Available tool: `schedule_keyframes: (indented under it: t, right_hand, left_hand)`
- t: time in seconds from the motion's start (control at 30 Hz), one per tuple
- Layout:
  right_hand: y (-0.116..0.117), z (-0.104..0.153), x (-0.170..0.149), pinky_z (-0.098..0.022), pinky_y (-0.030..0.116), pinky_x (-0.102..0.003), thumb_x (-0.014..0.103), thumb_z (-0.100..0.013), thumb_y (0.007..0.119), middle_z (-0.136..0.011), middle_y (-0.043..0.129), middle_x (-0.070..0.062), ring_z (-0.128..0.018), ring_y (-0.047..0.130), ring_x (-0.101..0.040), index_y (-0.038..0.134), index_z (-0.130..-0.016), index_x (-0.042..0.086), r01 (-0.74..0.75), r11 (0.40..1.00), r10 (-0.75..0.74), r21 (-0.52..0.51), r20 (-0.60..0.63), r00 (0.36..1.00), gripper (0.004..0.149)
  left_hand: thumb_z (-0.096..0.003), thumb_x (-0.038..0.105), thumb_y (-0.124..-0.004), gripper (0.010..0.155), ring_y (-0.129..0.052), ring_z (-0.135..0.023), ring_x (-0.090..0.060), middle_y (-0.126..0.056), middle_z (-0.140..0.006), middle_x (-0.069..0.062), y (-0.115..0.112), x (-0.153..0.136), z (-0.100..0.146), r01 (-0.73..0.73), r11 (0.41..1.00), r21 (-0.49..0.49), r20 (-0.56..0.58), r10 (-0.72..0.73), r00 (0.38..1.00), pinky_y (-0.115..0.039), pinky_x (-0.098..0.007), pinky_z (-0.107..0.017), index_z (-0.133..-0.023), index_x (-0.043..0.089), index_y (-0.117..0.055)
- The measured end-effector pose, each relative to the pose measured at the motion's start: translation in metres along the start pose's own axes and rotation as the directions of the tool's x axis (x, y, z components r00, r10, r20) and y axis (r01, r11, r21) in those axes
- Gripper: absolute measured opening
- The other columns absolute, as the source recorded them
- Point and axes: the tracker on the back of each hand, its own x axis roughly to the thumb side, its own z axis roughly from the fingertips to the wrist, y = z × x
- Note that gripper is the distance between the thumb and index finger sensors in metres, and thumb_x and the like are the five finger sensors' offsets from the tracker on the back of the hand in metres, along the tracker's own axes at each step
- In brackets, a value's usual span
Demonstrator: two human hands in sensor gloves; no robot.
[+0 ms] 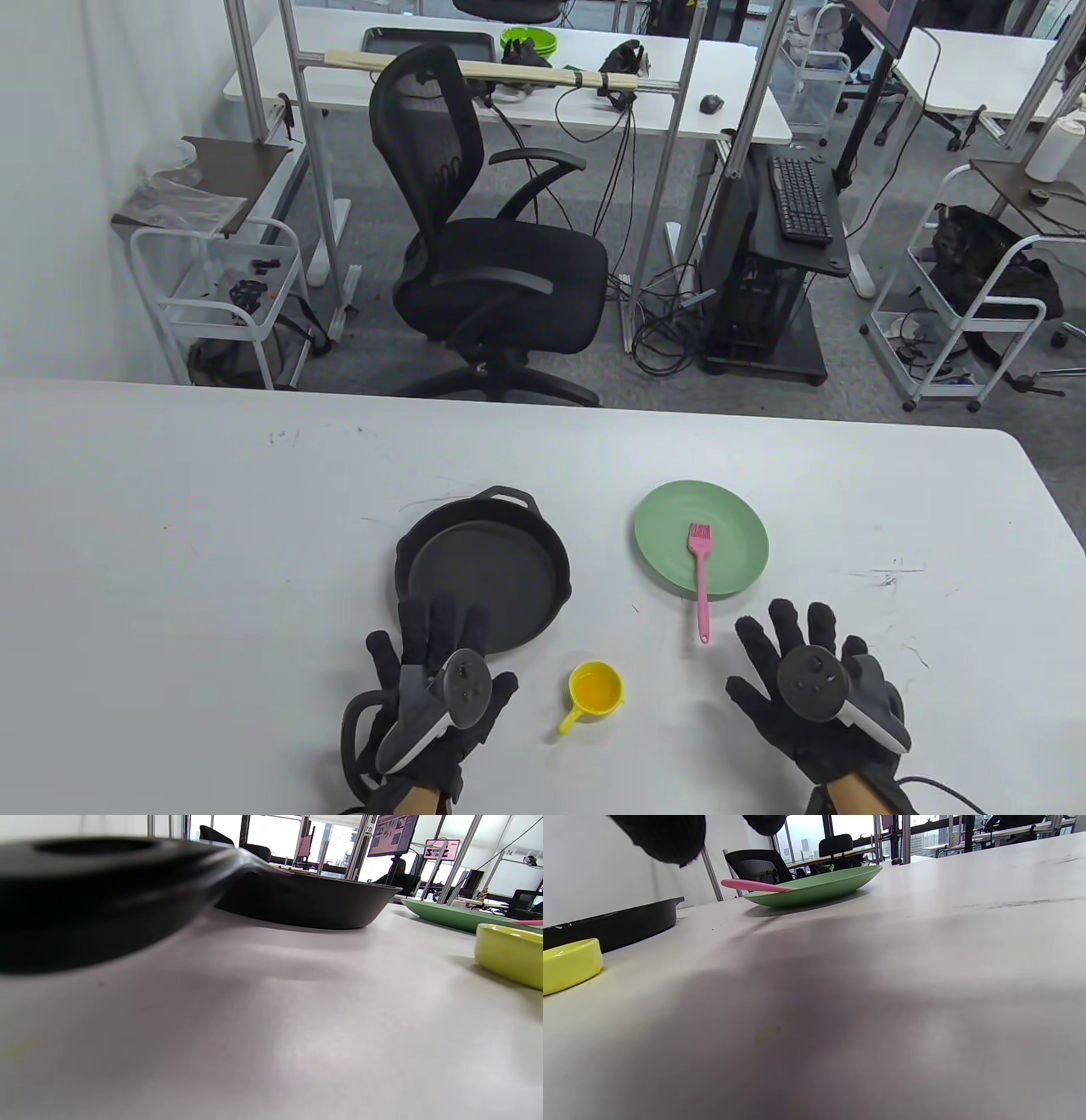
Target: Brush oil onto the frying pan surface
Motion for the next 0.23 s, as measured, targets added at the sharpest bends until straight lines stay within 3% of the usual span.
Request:
schedule_keyframes:
  t: [0.23]
  right_hand:
    - [0.0030,-0.0009,0.0019,-0.065,0.001,-0.079,0.063,-0.061,0.058,-0.124,-0.003,-0.014,-0.103,-0.013,-0.050,0.021,-0.119,0.033,-0.006,1.000,0.007,0.025,-0.003,1.000,0.075]
  left_hand:
    - [-0.0503,0.074,-0.045,0.084,0.007,-0.117,-0.036,0.000,-0.131,0.000,0.0003,0.0002,0.0004,0.010,1.000,0.013,-0.002,-0.010,1.000,-0.004,-0.065,-0.078,-0.120,0.041,-0.011]
